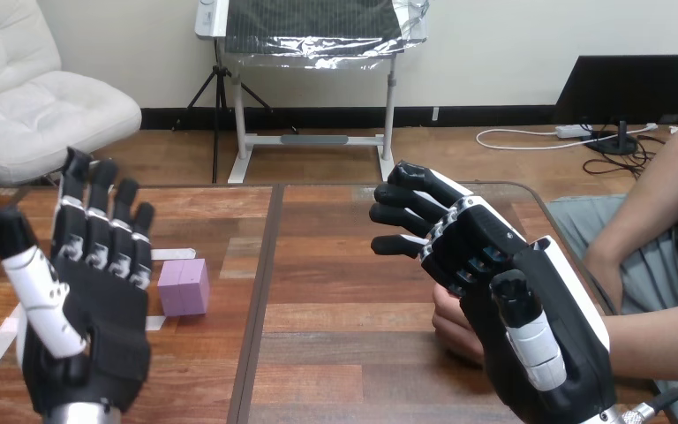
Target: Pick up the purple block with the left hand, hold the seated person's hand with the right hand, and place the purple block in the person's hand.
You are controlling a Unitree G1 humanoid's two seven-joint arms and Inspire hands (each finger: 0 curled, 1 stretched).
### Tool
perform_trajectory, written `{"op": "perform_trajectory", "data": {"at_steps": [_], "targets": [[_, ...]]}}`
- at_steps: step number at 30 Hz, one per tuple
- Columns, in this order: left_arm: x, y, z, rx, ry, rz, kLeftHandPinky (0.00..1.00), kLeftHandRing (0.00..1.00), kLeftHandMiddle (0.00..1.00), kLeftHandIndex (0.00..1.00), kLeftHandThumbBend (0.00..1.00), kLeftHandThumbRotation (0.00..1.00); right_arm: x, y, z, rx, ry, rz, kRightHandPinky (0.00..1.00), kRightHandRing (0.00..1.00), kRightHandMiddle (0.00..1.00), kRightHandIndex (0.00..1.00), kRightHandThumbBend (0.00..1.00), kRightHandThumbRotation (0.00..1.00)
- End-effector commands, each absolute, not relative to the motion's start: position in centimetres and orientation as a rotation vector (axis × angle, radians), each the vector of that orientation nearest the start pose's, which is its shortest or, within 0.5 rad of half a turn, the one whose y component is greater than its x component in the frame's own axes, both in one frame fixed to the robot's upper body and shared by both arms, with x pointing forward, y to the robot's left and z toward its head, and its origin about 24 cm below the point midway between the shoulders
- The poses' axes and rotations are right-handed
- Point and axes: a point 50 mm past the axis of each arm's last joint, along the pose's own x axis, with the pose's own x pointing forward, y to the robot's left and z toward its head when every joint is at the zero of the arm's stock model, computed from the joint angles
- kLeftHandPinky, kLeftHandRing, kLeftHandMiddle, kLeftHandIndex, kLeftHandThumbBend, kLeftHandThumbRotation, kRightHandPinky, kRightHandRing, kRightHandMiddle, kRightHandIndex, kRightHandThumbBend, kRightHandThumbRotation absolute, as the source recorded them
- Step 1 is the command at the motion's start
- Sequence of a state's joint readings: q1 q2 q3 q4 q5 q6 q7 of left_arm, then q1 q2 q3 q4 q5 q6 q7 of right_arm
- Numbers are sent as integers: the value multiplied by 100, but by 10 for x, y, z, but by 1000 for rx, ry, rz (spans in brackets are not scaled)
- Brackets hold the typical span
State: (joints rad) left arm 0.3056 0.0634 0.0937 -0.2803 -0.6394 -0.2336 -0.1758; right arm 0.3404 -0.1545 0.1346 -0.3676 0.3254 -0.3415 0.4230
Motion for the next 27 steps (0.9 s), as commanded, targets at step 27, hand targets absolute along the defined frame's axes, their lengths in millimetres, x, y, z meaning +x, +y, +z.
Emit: {"op": "perform_trajectory", "data": {"at_steps": [27], "targets": [[248, 244, 67, -165, -289, 74, 100, 100, 100, 100, 69, 93, 184, -142, 103, 134, -484, 456, 75, 83, 83, 84, 87, 79]]}}
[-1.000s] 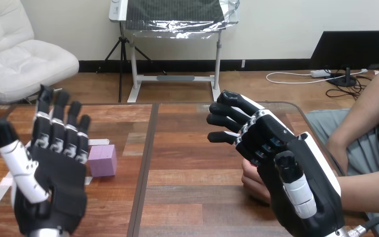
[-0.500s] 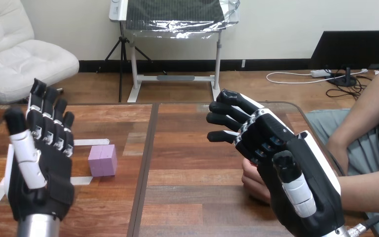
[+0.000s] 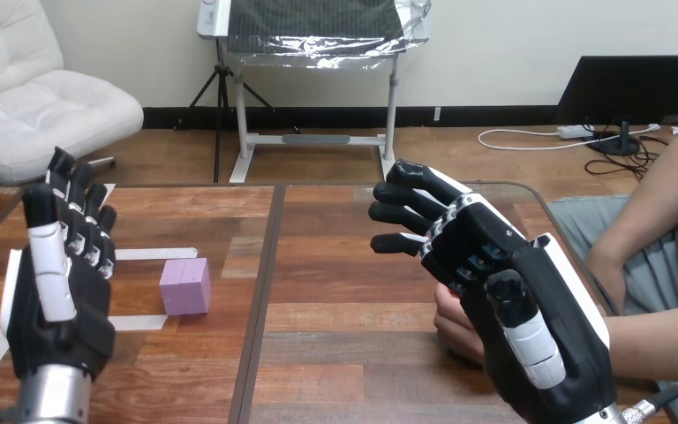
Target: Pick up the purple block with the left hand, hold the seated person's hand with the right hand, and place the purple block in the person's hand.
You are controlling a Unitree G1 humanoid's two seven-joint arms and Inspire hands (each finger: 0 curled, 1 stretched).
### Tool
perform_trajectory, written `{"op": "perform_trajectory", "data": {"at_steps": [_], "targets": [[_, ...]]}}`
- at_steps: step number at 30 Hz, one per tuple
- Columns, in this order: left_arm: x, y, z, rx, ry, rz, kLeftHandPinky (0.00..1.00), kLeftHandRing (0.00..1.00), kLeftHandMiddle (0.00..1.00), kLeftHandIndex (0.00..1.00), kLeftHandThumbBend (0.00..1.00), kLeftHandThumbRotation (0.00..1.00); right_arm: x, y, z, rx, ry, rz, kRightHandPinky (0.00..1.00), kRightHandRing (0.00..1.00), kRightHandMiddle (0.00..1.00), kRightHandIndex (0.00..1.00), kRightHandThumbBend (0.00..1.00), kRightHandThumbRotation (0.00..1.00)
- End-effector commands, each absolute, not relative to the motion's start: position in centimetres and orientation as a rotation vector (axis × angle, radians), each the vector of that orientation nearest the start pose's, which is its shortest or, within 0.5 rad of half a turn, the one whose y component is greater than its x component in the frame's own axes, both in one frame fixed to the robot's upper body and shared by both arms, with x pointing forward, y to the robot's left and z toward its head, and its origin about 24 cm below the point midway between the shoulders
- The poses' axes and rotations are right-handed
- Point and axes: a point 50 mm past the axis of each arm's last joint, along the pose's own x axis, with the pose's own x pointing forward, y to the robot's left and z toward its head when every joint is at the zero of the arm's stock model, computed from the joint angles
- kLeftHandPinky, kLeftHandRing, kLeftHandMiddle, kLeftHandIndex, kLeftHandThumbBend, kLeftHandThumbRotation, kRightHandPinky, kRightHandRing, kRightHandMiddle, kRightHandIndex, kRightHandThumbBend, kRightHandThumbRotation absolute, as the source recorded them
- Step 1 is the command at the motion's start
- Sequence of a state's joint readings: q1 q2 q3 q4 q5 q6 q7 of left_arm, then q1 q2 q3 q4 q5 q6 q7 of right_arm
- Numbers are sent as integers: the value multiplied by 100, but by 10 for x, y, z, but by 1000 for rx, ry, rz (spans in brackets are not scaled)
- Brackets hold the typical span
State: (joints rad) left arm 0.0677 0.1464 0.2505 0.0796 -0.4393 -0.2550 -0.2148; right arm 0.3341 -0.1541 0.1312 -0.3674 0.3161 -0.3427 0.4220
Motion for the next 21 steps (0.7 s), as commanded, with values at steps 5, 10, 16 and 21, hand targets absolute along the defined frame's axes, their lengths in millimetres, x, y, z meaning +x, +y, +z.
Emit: {"op": "perform_trajectory", "data": {"at_steps": [5, 10, 16, 21], "targets": [[256, 249, 66, -145, -275, 71, 100, 100, 100, 100, 67, 94, 185, -142, 103, 137, -483, 457, 75, 83, 83, 84, 87, 78], [263, 253, 65, -114, -253, 73, 100, 100, 100, 100, 65, 94, 185, -142, 103, 137, -484, 459, 75, 83, 83, 84, 88, 78], [273, 258, 62, -93, -230, 73, 100, 100, 100, 100, 62, 95, 185, -142, 103, 131, -485, 457, 76, 83, 83, 84, 88, 78], [280, 261, 61, -61, -195, 65, 100, 100, 100, 100, 61, 93, 186, -142, 104, 123, -486, 456, 76, 83, 83, 84, 88, 79]]}}
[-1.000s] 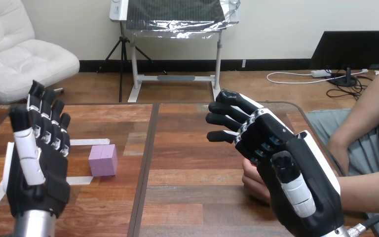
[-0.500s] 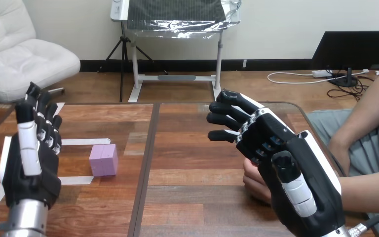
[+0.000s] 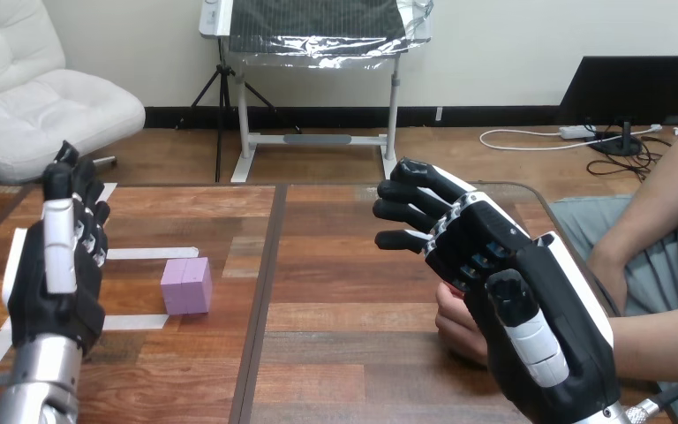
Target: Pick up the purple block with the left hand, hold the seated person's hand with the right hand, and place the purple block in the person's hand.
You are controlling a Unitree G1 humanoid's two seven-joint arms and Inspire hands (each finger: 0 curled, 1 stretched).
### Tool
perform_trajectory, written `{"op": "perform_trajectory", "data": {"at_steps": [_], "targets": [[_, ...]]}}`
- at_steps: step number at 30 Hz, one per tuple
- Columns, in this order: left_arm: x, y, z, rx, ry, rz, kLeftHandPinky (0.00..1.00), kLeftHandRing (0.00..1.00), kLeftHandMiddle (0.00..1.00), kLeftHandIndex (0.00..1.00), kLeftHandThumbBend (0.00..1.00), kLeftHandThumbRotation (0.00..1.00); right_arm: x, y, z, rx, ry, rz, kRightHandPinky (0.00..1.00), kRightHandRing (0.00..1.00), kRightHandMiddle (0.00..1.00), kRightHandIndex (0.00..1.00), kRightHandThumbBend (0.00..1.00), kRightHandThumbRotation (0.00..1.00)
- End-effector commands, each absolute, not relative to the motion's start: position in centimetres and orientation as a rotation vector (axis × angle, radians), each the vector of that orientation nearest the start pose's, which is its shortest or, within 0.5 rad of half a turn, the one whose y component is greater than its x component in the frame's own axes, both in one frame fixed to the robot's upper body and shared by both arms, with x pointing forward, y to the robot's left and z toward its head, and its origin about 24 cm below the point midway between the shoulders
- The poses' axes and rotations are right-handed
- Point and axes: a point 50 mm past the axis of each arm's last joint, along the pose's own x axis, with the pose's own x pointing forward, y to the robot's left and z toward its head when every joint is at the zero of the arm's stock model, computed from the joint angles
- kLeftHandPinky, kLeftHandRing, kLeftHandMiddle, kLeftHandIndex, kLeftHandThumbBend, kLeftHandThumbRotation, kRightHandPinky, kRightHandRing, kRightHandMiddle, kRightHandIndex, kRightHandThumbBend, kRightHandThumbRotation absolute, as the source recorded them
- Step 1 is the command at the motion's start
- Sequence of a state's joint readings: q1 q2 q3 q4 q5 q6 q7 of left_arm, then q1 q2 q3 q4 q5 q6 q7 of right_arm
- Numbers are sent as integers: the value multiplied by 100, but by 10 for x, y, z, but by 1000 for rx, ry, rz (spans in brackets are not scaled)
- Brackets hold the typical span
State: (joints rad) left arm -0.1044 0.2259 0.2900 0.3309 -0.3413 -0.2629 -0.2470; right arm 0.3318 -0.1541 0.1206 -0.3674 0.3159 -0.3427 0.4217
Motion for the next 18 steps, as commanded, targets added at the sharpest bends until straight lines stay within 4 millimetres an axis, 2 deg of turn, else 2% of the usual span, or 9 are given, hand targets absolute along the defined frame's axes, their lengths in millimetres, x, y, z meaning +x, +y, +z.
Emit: {"op": "perform_trajectory", "data": {"at_steps": [1, 7, 15, 18], "targets": [[281, 261, 60, -57, -192, 63, 100, 100, 100, 100, 61, 93, 186, -142, 104, 123, -486, 456, 76, 83, 83, 84, 88, 79], [289, 265, 59, 28, -156, 54, 100, 100, 100, 100, 59, 92, 186, -142, 105, 135, -487, 457, 76, 83, 83, 84, 88, 78], [298, 268, 58, 112, -135, 52, 100, 100, 100, 100, 47, 92, 186, -143, 104, 127, -492, 453, 76, 82, 83, 84, 87, 78], [301, 270, 57, 173, -114, 54, 100, 99, 99, 98, 46, 90, 186, -143, 104, 130, -492, 452, 75, 82, 83, 84, 87, 78]]}}
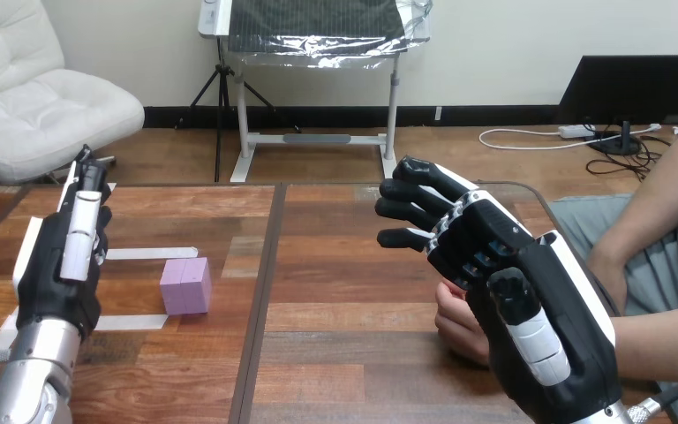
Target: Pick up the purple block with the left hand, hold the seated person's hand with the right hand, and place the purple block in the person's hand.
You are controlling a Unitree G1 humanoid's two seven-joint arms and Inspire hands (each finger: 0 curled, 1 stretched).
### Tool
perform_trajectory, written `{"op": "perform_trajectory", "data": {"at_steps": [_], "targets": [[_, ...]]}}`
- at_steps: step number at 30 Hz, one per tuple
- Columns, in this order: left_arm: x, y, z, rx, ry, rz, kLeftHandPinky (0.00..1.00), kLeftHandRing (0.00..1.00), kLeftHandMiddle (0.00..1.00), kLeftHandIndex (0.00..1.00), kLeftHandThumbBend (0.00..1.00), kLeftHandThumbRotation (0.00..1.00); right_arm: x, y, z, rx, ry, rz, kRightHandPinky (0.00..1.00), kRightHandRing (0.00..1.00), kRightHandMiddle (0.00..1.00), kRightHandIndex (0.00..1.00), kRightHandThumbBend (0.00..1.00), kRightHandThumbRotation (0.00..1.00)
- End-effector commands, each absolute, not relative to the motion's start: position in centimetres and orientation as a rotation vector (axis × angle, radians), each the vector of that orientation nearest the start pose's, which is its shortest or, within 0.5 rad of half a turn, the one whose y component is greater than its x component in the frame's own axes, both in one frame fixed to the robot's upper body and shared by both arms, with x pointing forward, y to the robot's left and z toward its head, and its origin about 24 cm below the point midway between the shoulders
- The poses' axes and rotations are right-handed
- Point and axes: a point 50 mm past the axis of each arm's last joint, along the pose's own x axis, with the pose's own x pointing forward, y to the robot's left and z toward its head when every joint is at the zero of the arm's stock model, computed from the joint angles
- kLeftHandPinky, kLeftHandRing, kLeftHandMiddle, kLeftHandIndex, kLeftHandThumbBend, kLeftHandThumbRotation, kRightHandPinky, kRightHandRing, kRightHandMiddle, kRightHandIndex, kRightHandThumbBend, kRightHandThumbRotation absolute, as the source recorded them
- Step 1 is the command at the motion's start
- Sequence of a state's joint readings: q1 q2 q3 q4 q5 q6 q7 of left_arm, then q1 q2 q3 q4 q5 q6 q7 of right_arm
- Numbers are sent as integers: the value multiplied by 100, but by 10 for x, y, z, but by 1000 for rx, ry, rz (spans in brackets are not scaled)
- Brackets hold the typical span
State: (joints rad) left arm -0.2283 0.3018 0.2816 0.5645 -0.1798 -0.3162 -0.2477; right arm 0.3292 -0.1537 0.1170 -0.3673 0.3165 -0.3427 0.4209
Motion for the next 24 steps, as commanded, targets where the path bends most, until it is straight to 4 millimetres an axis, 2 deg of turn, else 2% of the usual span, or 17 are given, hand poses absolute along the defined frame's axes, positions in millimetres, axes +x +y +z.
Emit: {"op": "perform_trajectory", "data": {"at_steps": [1, 11, 24], "targets": [[302, 270, 57, 187, -109, 55, 100, 99, 98, 97, 47, 90, 186, -143, 104, 130, -492, 452, 75, 82, 83, 84, 87, 78], [311, 272, 56, 351, -48, 50, 98, 96, 95, 93, 63, 81, 186, -142, 104, 133, -490, 453, 75, 83, 83, 84, 87, 77], [319, 271, 56, 433, -9, -4, 92, 95, 95, 92, 60, 71, 186, -142, 104, 136, -491, 451, 75, 83, 83, 84, 88, 77]]}}
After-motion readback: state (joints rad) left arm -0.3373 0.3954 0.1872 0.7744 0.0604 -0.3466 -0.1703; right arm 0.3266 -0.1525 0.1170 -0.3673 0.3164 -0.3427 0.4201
